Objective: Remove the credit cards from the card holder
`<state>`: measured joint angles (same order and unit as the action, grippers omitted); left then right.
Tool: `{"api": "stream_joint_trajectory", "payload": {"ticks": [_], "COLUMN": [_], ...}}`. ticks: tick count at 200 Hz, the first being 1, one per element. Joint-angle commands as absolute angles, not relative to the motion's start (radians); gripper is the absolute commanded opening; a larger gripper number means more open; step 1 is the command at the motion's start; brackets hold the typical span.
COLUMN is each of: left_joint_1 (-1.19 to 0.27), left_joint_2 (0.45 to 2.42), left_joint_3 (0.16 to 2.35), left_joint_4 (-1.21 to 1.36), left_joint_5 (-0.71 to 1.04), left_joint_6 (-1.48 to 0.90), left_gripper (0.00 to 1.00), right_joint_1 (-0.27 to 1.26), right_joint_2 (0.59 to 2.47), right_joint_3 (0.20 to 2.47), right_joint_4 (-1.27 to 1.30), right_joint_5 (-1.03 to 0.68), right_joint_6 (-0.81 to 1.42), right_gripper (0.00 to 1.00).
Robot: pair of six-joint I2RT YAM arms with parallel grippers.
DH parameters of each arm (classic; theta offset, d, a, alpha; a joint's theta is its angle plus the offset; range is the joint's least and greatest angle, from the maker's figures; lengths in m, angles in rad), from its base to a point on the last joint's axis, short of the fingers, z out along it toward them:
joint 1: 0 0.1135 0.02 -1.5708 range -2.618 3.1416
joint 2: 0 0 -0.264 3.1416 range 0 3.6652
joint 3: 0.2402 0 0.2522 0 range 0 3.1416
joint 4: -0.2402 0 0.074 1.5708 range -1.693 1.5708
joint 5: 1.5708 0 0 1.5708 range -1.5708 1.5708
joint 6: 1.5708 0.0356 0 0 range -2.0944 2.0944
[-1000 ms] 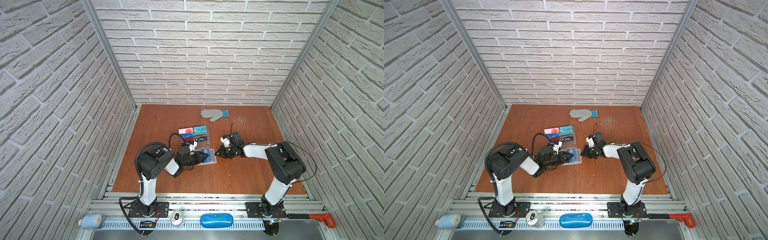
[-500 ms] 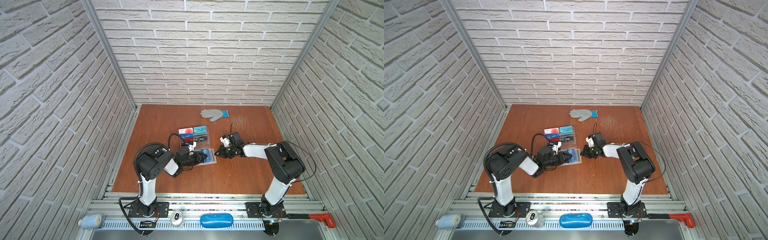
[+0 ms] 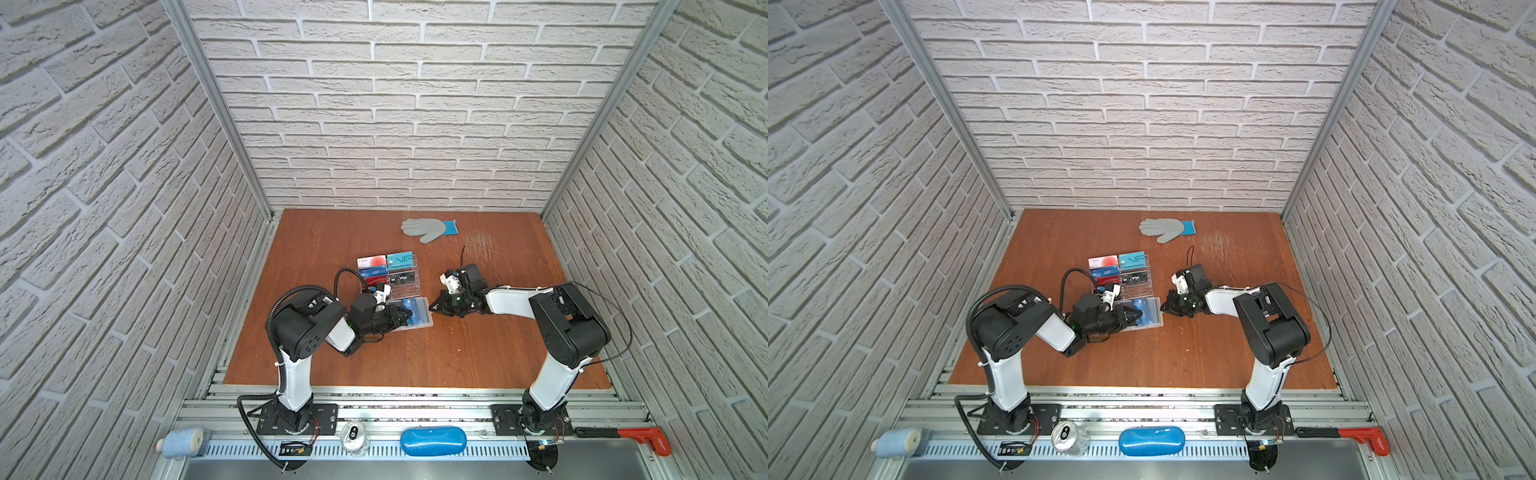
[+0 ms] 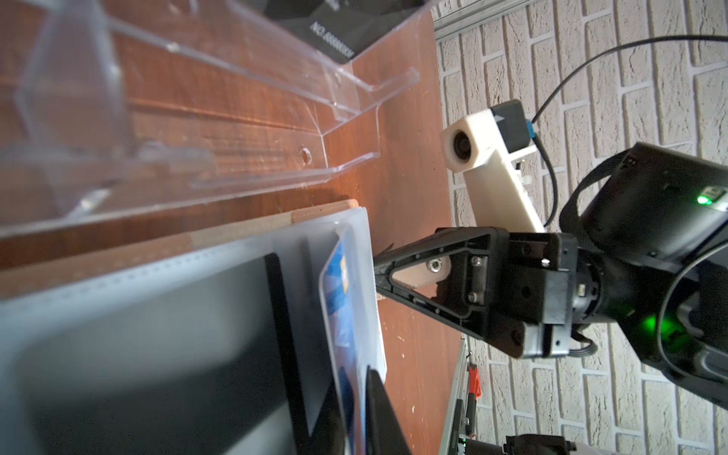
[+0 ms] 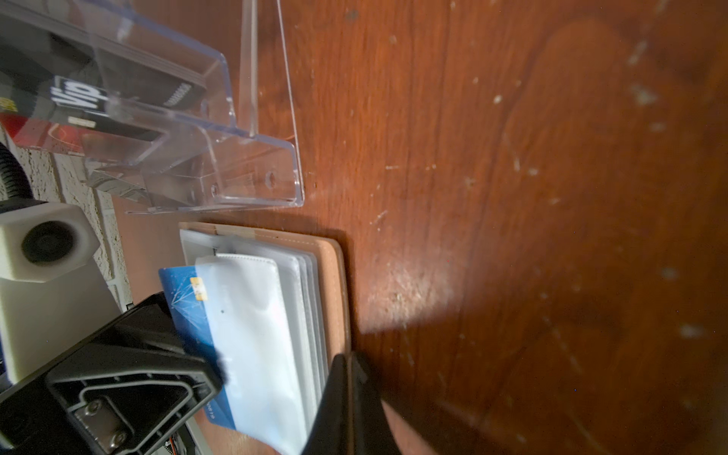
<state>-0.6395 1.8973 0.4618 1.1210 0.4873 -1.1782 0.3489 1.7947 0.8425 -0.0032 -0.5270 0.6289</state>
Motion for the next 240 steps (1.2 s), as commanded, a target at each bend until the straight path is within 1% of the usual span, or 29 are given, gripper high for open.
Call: {"api": "stream_joint_trajectory", "payload": {"ticks": [1,35,55,69,108,187,202,214,240], "left_joint_1": [-0.63,-0.629,-0.626,-0.623,-0.608,-0.598,-0.598,-0.598,-0.598], "left_joint_2": [1.86,1.856,1.857,1.854,1.819,1.708,1.664,1.628,1.559], "left_joint_3": [0.448,0.445,0.442,0.439,0.419,0.416,0.413,0.415,0.429], "left_joint_4": [1.169,1.169,1.17,1.169,1.144,0.995,0.943,0.897,0.829], "left_joint_5": [0.483,0.483,0.485,0.486,0.48,0.471,0.46,0.447,0.439], "left_joint_6": [-1.154,-1.154,-1.151,-1.15,-1.141,-1.08,-1.058,-1.042,-1.022], "left_gripper": [0.13,0.12,0.09,0.04,0.0,0.0,0.0,0.0,0.0], "right_joint_1": [0.35,0.35,0.35,0.35,0.347,0.317,0.311,0.31,0.31], "right_joint_2": [1.833,1.833,1.833,1.832,1.813,1.766,1.752,1.742,1.702], "right_joint_3": [0.839,0.839,0.838,0.838,0.828,0.803,0.799,0.795,0.789], "right_joint_4": [-0.048,-0.049,-0.049,-0.05,-0.048,-0.051,-0.057,-0.058,-0.076], "right_joint_5": [-0.493,-0.494,-0.493,-0.491,-0.475,-0.446,-0.438,-0.432,-0.383], "right_joint_6": [0.617,0.615,0.617,0.616,0.618,0.617,0.612,0.609,0.588], "right_gripper": [0.06,0.06,0.06,0.06,0.06,0.07,0.09,0.14,0.26]}}
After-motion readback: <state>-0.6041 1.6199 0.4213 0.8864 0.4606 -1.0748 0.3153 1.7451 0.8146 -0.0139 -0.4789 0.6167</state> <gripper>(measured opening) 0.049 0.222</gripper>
